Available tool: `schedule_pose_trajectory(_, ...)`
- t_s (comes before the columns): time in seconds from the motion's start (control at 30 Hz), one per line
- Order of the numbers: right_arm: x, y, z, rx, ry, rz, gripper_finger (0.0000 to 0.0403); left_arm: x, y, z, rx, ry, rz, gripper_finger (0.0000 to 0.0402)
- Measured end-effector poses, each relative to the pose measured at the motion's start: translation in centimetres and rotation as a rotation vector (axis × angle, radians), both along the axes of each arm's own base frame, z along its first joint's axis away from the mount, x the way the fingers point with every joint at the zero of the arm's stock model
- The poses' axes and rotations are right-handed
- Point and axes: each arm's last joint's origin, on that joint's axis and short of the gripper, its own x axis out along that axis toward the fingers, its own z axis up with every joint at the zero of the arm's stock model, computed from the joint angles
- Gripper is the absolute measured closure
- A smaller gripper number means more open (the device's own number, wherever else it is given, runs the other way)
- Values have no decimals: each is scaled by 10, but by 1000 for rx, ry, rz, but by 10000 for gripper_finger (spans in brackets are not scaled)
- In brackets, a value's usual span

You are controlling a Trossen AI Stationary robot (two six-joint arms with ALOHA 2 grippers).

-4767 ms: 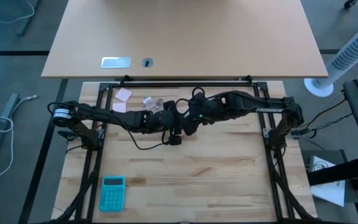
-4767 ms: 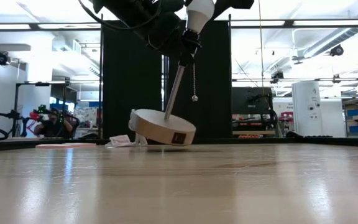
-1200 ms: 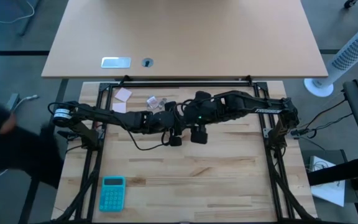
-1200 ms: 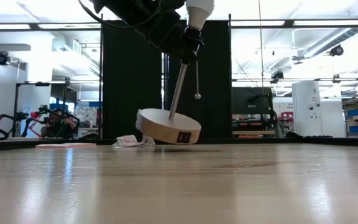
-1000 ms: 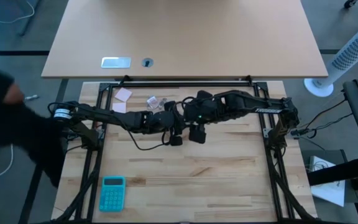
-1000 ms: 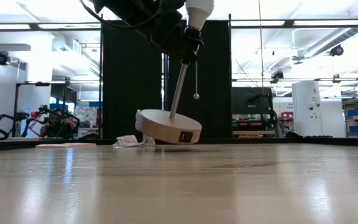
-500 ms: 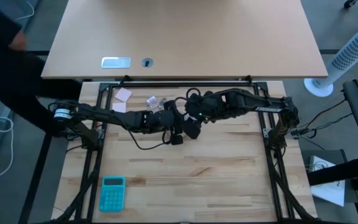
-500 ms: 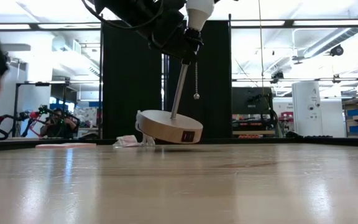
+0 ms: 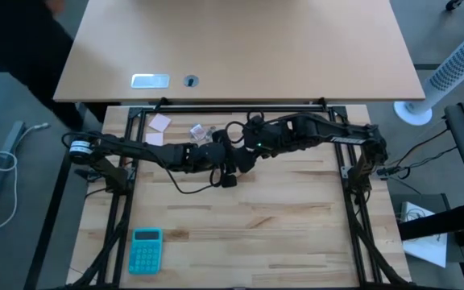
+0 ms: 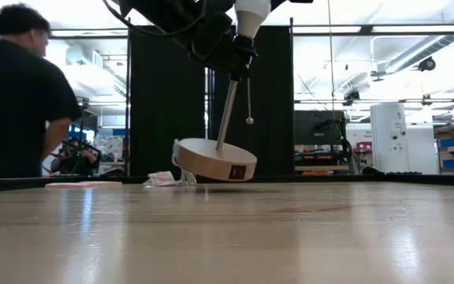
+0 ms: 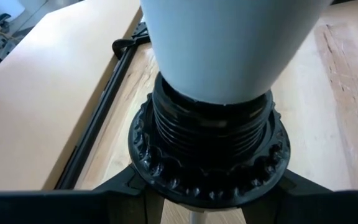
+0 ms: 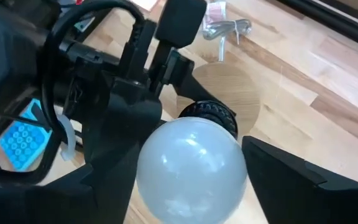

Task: Screw lightbulb
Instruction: Insert the lightbulb into the lamp

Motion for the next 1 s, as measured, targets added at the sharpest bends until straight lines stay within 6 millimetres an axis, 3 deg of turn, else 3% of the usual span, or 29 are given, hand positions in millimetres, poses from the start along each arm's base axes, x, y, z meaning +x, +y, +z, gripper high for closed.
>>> schedule_pose_trajectory(0.3, -8, 0, 22, -165, -8, 233, 27, 0, 1, 2, 13, -2, -1, 256)
schedule_pose_trajectory(0.53, -14, 6, 37, -559, 70, 721, 18, 0, 0, 2, 11, 4, -8, 256)
schedule_pose_trajectory(0.67, -14, 10, 35, -770, 147, 997, 18, 0, 0, 1, 12, 9, -9, 256)
schedule_pose_trajectory(1.0, -11, 11, 16, -800, 305, 1258, 18, 0, 0, 1, 10, 9, -9, 256)
